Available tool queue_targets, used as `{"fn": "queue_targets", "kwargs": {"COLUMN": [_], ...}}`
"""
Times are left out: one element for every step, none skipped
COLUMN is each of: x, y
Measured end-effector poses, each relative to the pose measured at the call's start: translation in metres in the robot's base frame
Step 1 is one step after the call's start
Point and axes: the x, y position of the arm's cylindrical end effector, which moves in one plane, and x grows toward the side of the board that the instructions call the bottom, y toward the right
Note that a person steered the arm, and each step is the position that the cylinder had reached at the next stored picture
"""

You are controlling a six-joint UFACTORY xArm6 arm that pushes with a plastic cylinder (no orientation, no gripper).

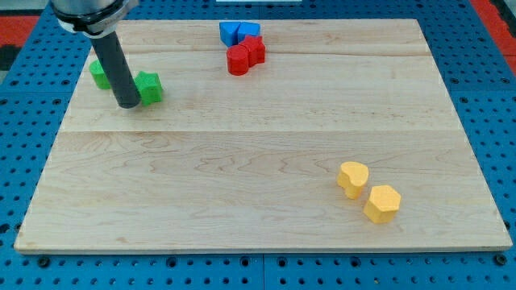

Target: Push the green circle into the green star

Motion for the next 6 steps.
{"fn": "queue_targets", "kwargs": {"x": [-0.010,-0.048,-0.077,-0.025,0.015,0.015], "y": [0.028,0.037,0.055,0.052,0.023,-0.046]}}
